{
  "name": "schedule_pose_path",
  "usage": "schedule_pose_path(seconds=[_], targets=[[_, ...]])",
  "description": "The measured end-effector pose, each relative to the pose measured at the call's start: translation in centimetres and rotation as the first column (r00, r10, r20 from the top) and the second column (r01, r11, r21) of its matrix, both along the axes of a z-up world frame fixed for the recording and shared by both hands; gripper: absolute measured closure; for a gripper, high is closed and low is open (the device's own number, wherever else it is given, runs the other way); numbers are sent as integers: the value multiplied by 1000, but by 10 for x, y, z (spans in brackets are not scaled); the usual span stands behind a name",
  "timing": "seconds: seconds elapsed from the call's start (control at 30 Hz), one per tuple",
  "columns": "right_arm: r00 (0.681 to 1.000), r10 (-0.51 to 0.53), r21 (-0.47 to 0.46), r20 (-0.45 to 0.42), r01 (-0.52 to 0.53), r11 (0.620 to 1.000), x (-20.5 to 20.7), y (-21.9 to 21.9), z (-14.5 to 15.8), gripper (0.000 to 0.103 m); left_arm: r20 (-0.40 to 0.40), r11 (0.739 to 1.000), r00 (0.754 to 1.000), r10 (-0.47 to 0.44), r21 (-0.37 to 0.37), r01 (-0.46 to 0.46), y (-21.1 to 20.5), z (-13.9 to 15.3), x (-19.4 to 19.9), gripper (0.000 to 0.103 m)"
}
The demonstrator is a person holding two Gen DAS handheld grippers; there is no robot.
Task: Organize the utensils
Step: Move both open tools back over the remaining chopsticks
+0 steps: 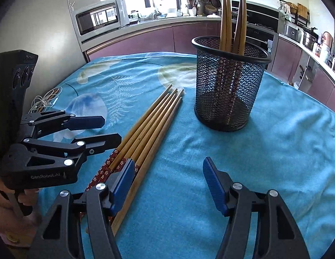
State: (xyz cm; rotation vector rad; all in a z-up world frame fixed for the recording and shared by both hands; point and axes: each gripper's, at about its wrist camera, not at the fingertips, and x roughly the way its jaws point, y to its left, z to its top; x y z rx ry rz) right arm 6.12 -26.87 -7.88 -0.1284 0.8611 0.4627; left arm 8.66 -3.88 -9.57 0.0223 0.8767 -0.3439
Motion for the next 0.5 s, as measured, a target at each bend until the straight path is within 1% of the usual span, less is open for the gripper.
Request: schedule_pose_path(seconds=[0.1, 0.4, 0.5], targets=[[1000, 0, -16, 3, 0, 1000, 0, 2, -1, 40, -4, 1000, 1000, -3, 3, 3, -2, -2, 0, 51], [1000, -14, -16, -12, 14, 1000, 3, 0, -3, 40, -10, 1000, 1000, -5, 24, 5, -4, -5, 0, 51], [1000, -12, -25, -16, 12, 1000, 3, 0, -2, 42, -16, 999, 1000, -7, 33, 7, -4, -5, 0, 52]])
